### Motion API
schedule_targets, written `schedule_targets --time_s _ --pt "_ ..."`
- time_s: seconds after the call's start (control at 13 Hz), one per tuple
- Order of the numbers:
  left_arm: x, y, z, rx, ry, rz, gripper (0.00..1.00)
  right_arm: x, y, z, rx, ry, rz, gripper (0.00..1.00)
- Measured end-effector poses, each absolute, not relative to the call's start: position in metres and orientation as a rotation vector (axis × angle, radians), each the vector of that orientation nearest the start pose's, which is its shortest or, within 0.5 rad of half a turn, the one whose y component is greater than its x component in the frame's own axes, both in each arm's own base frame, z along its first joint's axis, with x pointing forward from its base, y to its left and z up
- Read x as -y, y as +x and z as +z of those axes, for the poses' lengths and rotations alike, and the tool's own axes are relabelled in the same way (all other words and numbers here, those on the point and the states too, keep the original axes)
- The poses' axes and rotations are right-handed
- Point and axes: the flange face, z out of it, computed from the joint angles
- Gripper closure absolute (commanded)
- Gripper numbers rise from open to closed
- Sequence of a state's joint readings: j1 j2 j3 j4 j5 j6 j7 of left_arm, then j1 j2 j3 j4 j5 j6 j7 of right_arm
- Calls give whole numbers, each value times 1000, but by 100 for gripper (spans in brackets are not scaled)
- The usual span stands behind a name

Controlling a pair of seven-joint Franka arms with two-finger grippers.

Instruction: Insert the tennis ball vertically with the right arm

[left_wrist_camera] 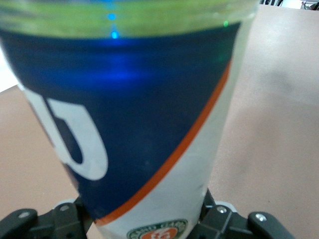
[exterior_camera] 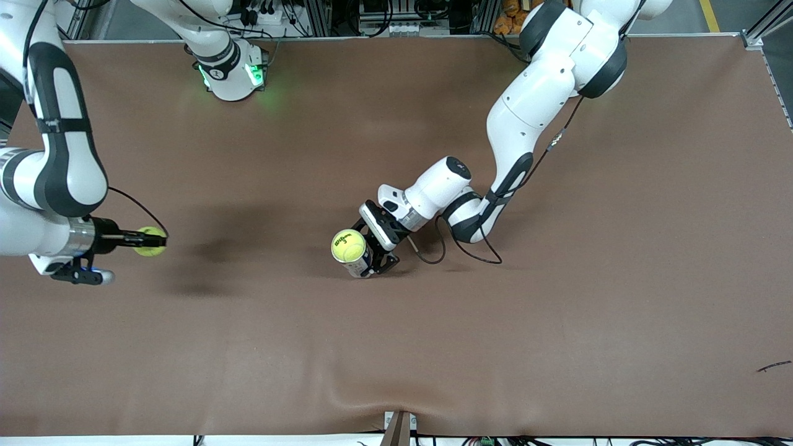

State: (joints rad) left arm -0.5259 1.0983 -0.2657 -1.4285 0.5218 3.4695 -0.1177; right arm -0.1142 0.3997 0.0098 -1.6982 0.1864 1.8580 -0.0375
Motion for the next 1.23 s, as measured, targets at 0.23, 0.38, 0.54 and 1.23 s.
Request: schedule_targets --time_s 0.23,0.38,0.54,1.23 --pt "525 526 166 -1557 -2876 -1541 19 -27 649 382 -323 -2830 302 81" --pt "525 526 166 -1557 -2876 -1541 19 -86 654 404 -460 -2774 302 80" --pt "525 526 166 -1557 -2876 -1542 19 -145 651 415 -604 -2701 350 80" --pt "525 526 167 -1556 -2875 -1543 19 -332 634 417 -944 -2514 339 80"
